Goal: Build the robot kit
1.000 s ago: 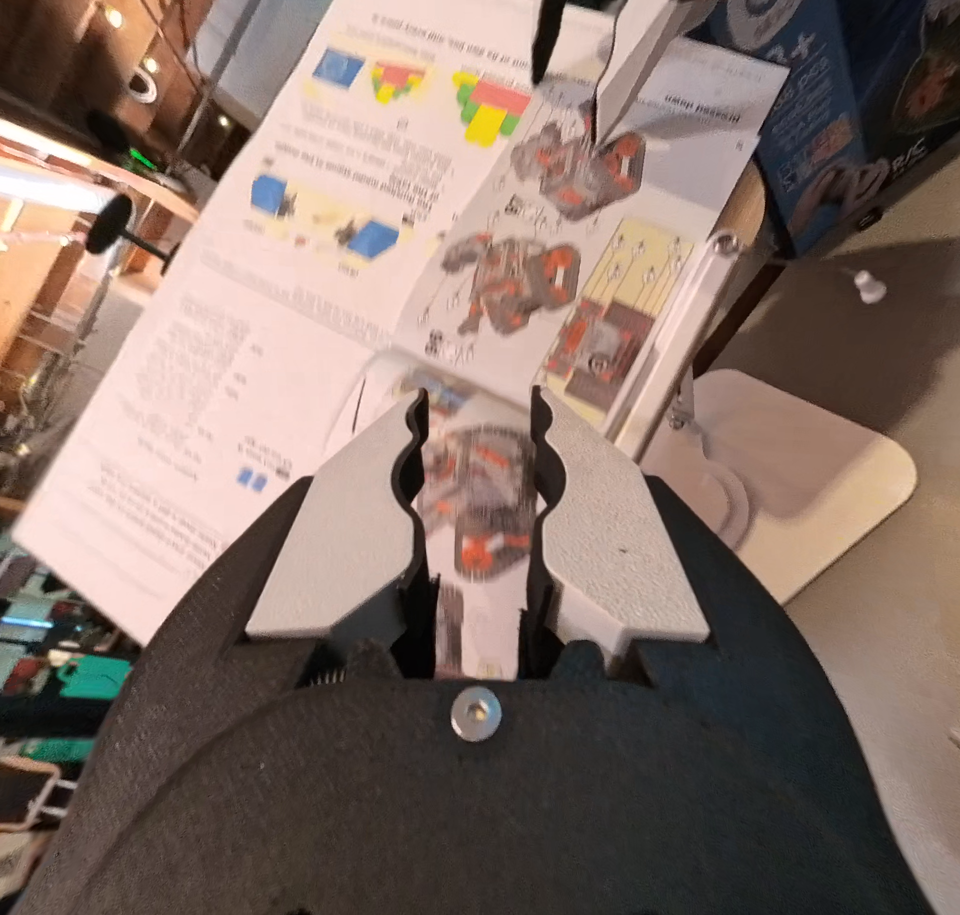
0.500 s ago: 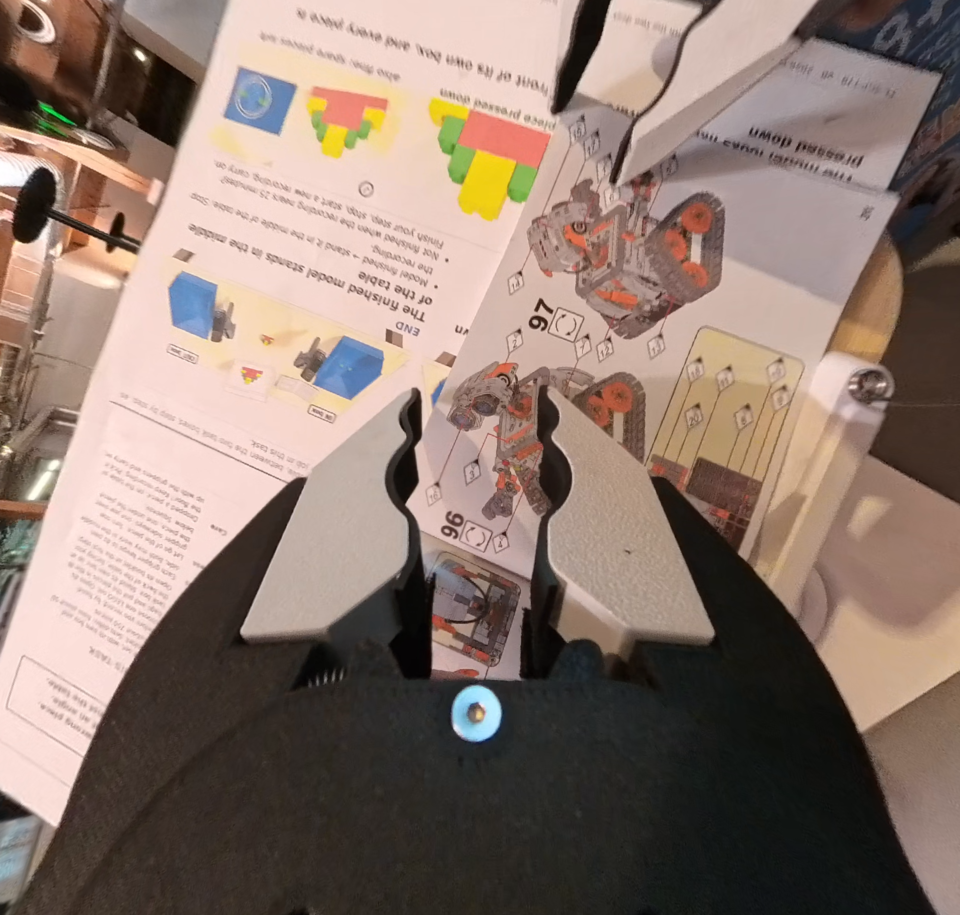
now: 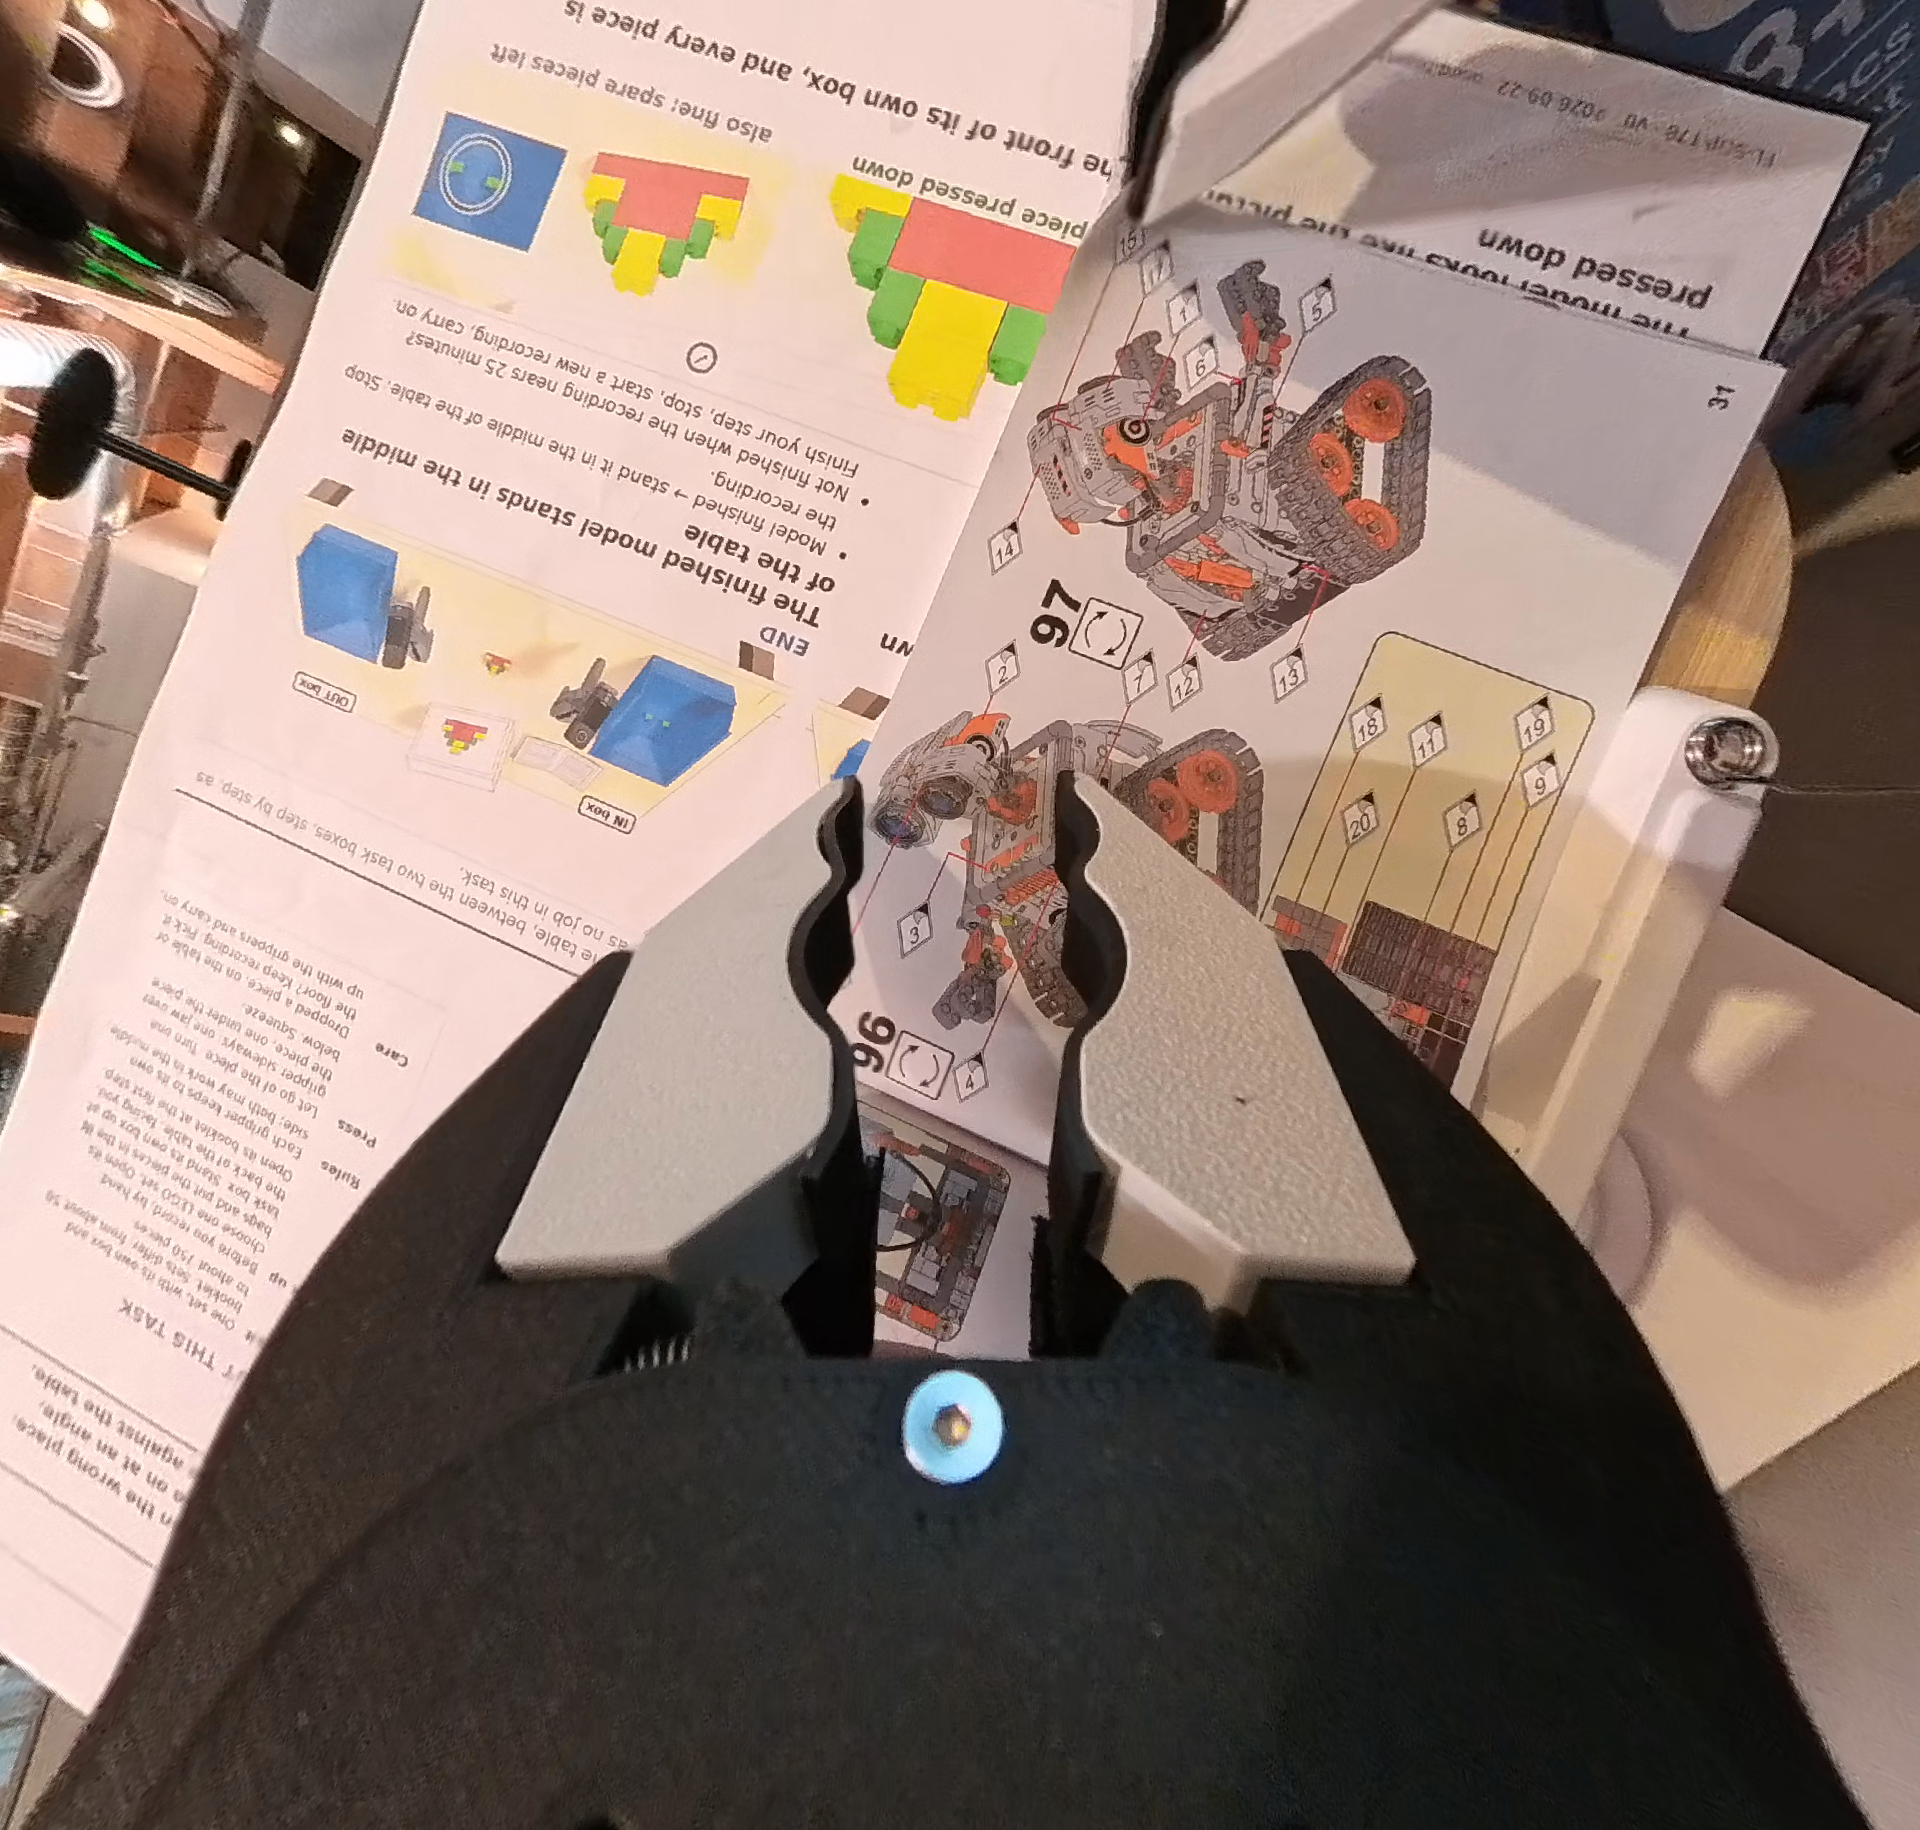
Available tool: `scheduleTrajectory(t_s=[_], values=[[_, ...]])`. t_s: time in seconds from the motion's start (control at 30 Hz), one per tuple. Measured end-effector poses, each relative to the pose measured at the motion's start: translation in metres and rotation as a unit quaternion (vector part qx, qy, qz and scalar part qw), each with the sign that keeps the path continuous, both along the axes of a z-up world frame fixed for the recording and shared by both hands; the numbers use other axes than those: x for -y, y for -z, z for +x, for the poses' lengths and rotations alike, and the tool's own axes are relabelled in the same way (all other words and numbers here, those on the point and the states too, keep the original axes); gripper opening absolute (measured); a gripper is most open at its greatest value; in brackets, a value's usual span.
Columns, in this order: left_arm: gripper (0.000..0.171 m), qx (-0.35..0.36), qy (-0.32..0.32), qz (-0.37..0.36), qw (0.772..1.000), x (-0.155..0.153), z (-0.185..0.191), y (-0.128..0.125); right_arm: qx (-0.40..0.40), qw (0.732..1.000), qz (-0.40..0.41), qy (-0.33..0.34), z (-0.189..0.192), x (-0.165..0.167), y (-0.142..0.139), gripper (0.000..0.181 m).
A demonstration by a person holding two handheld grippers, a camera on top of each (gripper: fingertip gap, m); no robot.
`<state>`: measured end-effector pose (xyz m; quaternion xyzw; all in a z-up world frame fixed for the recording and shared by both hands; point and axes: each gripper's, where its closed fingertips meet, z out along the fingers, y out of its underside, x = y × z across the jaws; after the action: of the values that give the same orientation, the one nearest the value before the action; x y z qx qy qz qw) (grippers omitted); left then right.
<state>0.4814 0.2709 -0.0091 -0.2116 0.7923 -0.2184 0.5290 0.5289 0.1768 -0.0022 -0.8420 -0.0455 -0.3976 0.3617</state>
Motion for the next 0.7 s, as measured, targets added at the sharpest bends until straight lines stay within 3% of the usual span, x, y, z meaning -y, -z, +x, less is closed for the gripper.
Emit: scheduleTrajectory(t_s=[0.13, 0.23, 0.33, 0.43, 0.5, 0.6, 0.7], values=[[0.036, 0.017, 0.0, -0.002, 1.0, 0.0, 0.0, -0.004, -0.018, 1.0, 0.011, -0.008, 0.002, -0.001, -0.004, 0.0], [0.037, 0.041, 0.009, -0.019, 0.999, 0.005, -0.005, -0.012, -0.106, 0.993, 0.032, -0.033, -0.011, 0.002, -0.005, 0.0], [0.041, 0.057, 0.04, -0.055, 0.996, 0.022, -0.021, -0.022, -0.224, 0.968, 0.07, -0.089, -0.044, 0.001, -0.02, 0.0], [0.061, 0.081, 0.08, -0.095, 0.989, 0.044, -0.047, -0.032, -0.273, 0.946, 0.106, -0.137, -0.079, -0.003, -0.043, 0.0], [0.064, 0.107, 0.092, -0.112, 0.984, 0.052, -0.062, -0.041, -0.293, 0.935, 0.113, -0.163, -0.101, -0.008, -0.051, 0.0], [0.049, 0.107, 0.118, -0.214, 0.964, 0.06, -0.086, -0.055, -0.293, 0.928, 0.117, -0.199, -0.132, -0.02, -0.057, 0.0], [0.046, 0.081, 0.137, -0.307, 0.938, 0.062, -0.107, -0.058, -0.298, 0.918, 0.147, -0.215, -0.154, -0.032, -0.064, 0.0]])
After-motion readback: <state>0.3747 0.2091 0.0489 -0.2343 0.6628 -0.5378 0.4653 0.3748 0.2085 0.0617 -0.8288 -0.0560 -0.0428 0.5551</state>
